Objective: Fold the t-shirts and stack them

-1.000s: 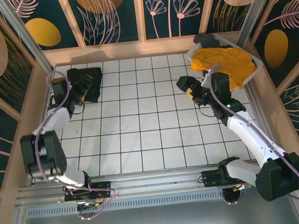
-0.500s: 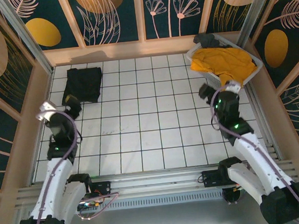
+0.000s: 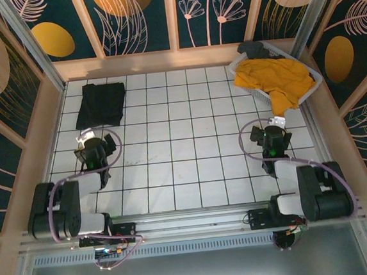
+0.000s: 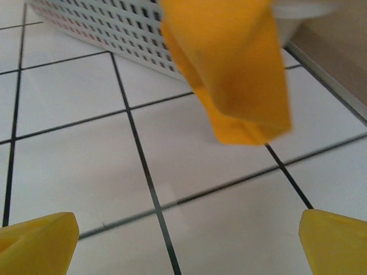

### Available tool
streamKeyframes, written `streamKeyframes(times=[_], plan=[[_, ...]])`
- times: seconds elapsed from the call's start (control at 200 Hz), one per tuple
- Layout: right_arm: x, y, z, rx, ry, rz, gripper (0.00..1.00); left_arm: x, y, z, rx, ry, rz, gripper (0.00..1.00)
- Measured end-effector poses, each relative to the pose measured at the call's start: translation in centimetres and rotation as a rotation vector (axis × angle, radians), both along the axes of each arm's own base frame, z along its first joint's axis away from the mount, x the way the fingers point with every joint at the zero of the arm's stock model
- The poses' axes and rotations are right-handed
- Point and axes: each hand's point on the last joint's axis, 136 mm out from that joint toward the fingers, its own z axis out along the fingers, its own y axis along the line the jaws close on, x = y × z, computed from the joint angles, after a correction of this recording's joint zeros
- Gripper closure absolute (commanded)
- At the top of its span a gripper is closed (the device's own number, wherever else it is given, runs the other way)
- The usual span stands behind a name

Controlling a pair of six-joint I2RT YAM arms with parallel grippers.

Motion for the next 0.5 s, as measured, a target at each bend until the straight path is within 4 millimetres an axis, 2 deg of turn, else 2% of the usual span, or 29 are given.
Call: streamKeyframes(times=[0.1,0.215,0.25,0.31,0.39,0.445,0.5], plan=[[2.4,-0.1,0.9,0.025,-0.068,0.038,0.01,2.7,0.0,1.4,0.023,-0.057,-0.027,0.01],[3.8,-0.4,1.4,0.053,-0.124,0.069,0.01,3.3,-0.2,2.7,0.040,-0.124,-0.058,0.01],[3.7,-0.1,1.8,0.057,-0.149,0.087,0.01,2.9,-0.4,3.1,0.044,-0.157,-0.071,0.01],[3.0,0.4,2.5,0.059,-0.217,0.118,0.01,0.7,-0.5,3.1,0.048,-0.236,-0.076,0.01],[1.3,0.8,1.9,0.061,-0.239,0.142,0.01,-2.7,-0.2,0.6,0.049,-0.212,-0.069,0.01],[0.9,1.0,1.5,0.059,-0.230,0.154,0.01,-2.9,-0.1,0.1,0.049,-0.190,-0.068,0.01],[1.6,1.2,1.7,0.059,-0.230,0.165,0.01,-1.7,-0.2,1.2,0.054,-0.221,-0.075,0.01]])
